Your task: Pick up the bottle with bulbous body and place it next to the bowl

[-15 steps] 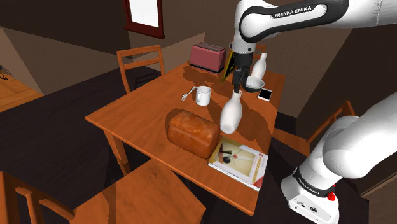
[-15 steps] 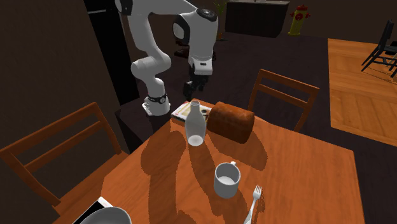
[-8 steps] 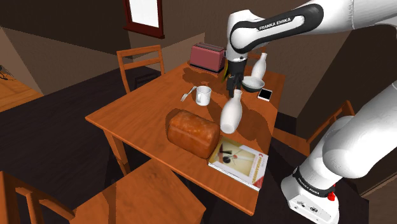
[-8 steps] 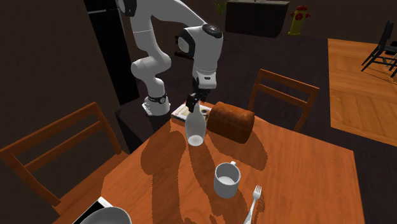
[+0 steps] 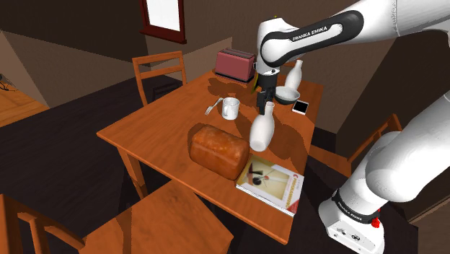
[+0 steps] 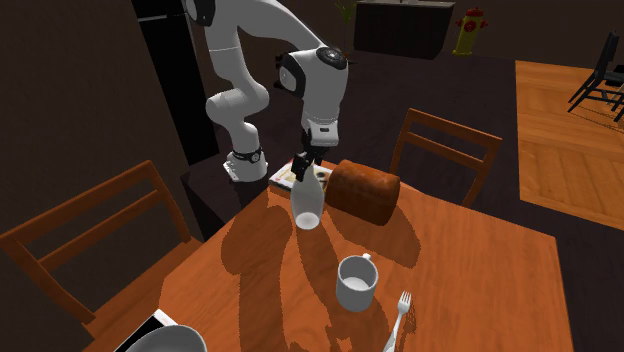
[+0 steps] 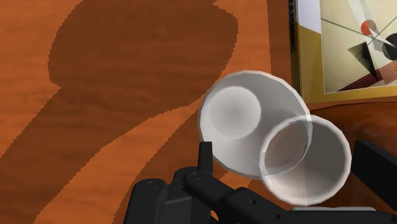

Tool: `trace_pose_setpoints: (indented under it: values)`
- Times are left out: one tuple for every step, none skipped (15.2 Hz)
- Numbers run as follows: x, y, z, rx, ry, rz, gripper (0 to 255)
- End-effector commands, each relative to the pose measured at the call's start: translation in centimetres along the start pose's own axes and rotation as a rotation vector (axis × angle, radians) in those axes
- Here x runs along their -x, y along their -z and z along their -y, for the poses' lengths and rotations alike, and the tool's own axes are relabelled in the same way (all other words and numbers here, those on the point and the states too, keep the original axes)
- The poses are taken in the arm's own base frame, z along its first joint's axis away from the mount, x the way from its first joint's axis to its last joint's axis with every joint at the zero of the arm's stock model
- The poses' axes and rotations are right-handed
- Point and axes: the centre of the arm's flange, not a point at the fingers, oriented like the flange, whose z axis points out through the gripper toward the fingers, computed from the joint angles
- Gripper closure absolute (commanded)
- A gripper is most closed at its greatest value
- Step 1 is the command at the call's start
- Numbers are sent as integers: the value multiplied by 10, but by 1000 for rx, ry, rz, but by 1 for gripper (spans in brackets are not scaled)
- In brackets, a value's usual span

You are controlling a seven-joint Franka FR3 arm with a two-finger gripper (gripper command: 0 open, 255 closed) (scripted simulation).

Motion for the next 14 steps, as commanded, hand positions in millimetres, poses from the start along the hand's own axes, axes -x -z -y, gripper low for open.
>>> trace_pose_setpoints:
  values:
    - [0,0,0,0,0,0,0]
    - [0,0,0,0,0,0,0]
    - [0,0,0,0,0,0,255]
    - [0,0,0,0,0,0,255]
    - [0,0,0,0,0,0,255]
    - [0,0,0,0,0,0,255]
    - [0,0,0,0,0,0,255]
    - [0,-1,0,0,0,0,255]
    - [0,-1,0,0,0,0,255]
    - [0,0,0,0,0,0,255]
    - [0,0,0,0,0,0,255]
    - [0,0,0,0,0,0,255]
    - [1,5,0,0,0,0,255]
    - [2,10,0,0,0,0,255]
